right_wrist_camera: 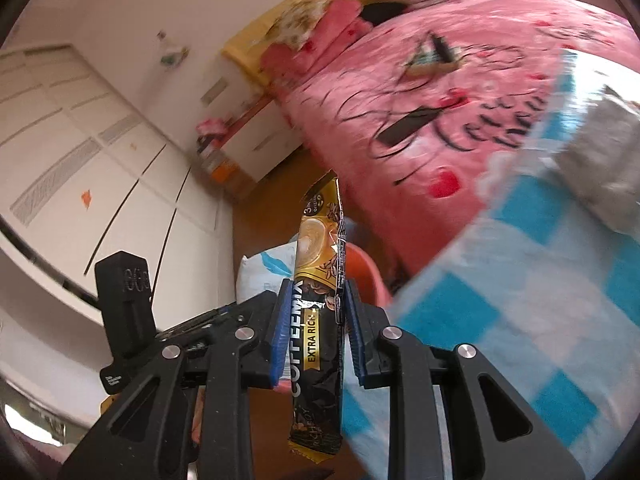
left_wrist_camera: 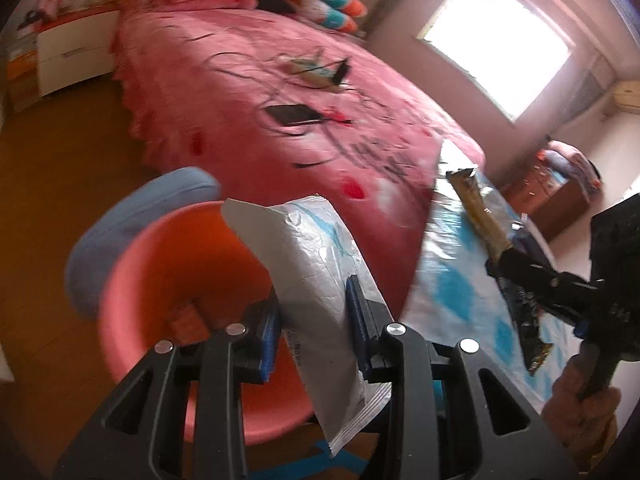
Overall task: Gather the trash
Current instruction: 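Carry the bag and sachet to the orange bucket and release both, then move both open tools back toward the remaining trash on the table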
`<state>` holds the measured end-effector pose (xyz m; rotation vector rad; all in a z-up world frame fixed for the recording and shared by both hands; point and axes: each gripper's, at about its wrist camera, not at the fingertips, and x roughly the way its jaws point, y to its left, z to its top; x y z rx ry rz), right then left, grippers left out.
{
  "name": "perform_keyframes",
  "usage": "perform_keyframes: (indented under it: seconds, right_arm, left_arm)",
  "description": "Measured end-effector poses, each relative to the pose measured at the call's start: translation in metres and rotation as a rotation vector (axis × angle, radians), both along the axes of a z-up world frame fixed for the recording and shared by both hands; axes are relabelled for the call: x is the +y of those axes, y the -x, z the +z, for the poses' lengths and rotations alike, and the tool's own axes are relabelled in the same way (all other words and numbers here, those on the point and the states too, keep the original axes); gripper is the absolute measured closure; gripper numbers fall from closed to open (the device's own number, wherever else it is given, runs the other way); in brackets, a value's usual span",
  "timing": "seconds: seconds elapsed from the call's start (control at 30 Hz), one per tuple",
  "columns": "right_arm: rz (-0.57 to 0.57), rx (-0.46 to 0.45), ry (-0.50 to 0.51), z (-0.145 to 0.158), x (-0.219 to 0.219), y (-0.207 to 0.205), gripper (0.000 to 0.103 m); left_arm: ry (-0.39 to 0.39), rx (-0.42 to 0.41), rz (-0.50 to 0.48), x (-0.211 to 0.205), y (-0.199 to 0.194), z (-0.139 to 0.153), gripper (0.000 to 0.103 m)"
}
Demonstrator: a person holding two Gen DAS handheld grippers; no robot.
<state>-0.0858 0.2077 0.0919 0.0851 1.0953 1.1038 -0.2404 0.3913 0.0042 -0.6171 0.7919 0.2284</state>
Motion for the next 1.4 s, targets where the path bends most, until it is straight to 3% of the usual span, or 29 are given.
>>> perform_keyframes:
  seconds: [0.2, 0.23, 0.27, 0.33, 0.43, 0.57, 1.03, 1.4]
  right_arm:
    - [0.077, 0.002, 0.046, -0.020, 0.046, 0.015, 0.072]
    - [0.079, 0.002, 0.054, -0.023, 0.048, 0.016, 0.069]
    - [0.079, 0.004, 0.061, -0.026, 0.052, 0.016, 0.053]
    - [0.059, 0.008, 0.074, -0.030, 0.052, 0.014, 0.033]
    - [0.013, -0.040, 0.071, -0.024, 0.041, 0.012, 0.022]
    - [-0.052, -0.122, 0.080, -0.014, 0.020, 0.007, 0.013]
    - [-0.209, -0.282, 0.129, -0.005, -0.058, 0.007, 0.011]
    - [-0.265, -0.286, 0.124, -0.007, -0.103, 0.015, 0.008]
  left_arm:
    - [-0.028, 0.057, 0.068, 0.024, 0.015, -0.020, 0.070]
    - [-0.031, 0.070, 0.075, 0.028, 0.016, -0.025, 0.070]
    - [-0.036, 0.090, 0.088, 0.031, 0.016, -0.031, 0.069]
    - [-0.057, 0.131, 0.111, 0.034, 0.016, -0.038, 0.067]
    - [-0.096, 0.153, 0.140, 0.036, 0.021, -0.041, 0.040]
    - [-0.151, 0.142, 0.149, 0.031, 0.021, -0.034, 0.033]
    - [-0.174, 0.097, 0.081, -0.005, 0.003, -0.012, 0.026]
    - [-0.189, 0.045, -0.031, -0.054, -0.015, 0.007, 0.025]
